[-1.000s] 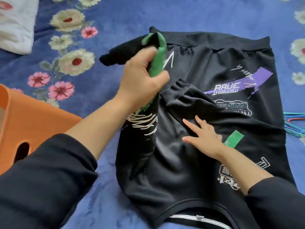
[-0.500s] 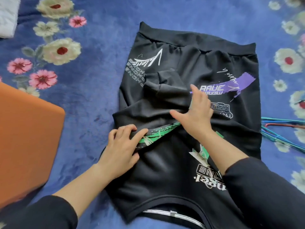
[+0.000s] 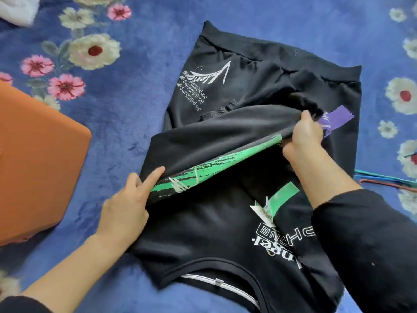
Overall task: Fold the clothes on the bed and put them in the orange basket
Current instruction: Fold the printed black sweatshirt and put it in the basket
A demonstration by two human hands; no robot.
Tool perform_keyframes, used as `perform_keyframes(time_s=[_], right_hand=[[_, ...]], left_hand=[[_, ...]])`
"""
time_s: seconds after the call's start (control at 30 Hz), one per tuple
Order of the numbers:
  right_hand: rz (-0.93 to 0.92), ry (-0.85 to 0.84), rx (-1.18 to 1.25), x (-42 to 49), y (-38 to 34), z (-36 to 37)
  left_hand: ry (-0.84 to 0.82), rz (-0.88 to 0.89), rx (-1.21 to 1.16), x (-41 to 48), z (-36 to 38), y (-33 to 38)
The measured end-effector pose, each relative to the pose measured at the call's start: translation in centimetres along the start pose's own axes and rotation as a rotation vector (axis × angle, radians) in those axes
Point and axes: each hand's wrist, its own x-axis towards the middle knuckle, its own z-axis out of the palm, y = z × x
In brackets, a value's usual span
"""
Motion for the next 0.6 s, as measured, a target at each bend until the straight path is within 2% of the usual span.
perform_keyframes(time_s=[0.1, 0.17, 0.23, 0.3, 0.33, 0.4, 0.43, 0.5, 0.53, 0.6], right_hand=[[0.137, 0.015, -0.169, 1.8, 2.1, -3.1], [0.140, -0.026, -0.253, 2.3, 2.4, -3.7], [-0.003, -0.072, -0.181, 2.5, 1.2, -3.5], [-0.210, -0.044, -0.118, 2.9, -0.4, -3.6], [-0.256, 0.008, -0.127, 3.5, -0.9, -3.9], [-0.215, 0.077, -0.189, 4.3, -1.0, -5.4], [-0.167, 0.099, -0.275, 4.5, -0.8, -6.5], [-0.189, 0.130, -0.640, 4.4, -0.2, -8.6], [-0.287, 0.129, -0.850, 4.1, 0.1, -9.4], [-0.615, 0.033, -1.161, 2.7, 0.7, -10.4]], left_hand=[[-0.133, 0.160, 0.098, -1.3, 2.3, 1.6], [-0.181, 0.235, 0.136, -1.6, 3.3, 2.2], [-0.157, 0.267, 0.164, -1.0, 3.7, 2.4], [-0.250, 0.262, 0.178, -0.6, 2.6, 3.5], [-0.313, 0.262, 0.193, -0.5, 2.2, 4.0], [-0.403, 0.260, 0.258, -0.9, 2.1, 4.4], [-0.445, 0.243, 0.265, -1.2, 2.0, 4.8], [-0.478, 0.201, 0.289, -1.5, 2.2, 5.5], [-0.507, 0.172, 0.278, -1.6, 2.5, 5.5], [-0.521, 0.116, 0.188, -1.5, 2.8, 5.7]])
